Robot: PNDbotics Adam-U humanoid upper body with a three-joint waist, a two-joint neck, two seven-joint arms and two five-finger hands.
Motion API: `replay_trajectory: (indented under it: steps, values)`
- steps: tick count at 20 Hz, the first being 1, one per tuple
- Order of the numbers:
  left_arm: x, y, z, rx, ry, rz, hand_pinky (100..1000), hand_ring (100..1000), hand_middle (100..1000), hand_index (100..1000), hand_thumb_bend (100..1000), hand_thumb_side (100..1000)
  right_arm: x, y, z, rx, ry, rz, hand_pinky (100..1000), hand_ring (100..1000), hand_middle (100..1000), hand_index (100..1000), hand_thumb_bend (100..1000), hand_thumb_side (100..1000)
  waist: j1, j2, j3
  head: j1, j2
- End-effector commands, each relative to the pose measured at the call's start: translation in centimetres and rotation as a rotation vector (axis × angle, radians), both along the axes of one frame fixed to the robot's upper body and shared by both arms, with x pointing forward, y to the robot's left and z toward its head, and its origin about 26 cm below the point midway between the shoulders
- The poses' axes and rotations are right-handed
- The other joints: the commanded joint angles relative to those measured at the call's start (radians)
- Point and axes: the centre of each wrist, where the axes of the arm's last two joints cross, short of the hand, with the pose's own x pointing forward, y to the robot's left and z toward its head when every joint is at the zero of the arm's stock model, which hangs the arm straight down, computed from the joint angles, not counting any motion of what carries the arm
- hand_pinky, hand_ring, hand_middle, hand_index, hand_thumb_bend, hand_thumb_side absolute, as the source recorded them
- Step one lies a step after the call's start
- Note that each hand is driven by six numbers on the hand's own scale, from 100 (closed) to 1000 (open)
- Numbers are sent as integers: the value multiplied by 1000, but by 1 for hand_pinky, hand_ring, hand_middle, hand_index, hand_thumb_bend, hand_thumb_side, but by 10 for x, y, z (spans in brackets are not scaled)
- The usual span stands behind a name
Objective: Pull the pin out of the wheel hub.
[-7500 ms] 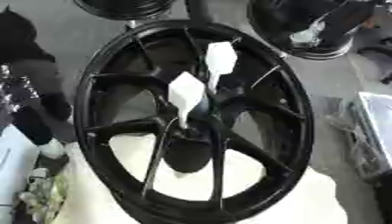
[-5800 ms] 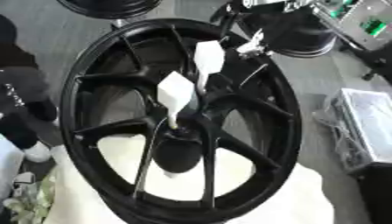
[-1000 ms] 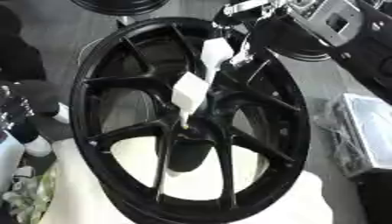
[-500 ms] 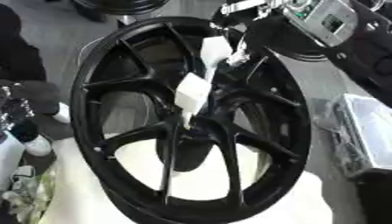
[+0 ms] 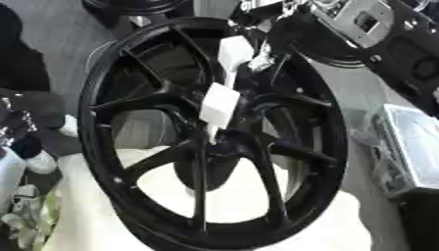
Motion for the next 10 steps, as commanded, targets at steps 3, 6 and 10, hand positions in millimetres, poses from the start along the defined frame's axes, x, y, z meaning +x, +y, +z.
replay_trajectory:
  steps: [3, 6, 10]
  values:
    - [-1, 4, 6, 26, -18, 0, 868, 829, 793, 766, 145, 914, -1, 0, 22, 4, -58, 11, 665, 410, 229, 387, 265, 238, 7, -28, -2, -2, 3]
    - [-1, 5, 5, 30, -16, 1, 869, 829, 793, 766, 145, 915, -1, 5, 24, 0, -63, 24, 642, 392, 202, 358, 252, 258, 4, -30, -3, -1, 5]
    - [-1, 6, 4, 36, -13, 3, 869, 829, 794, 767, 145, 916, 0, 7, 27, -2, -66, 29, 608, 364, 168, 324, 229, 277, 2, -32, -4, 3, 6]
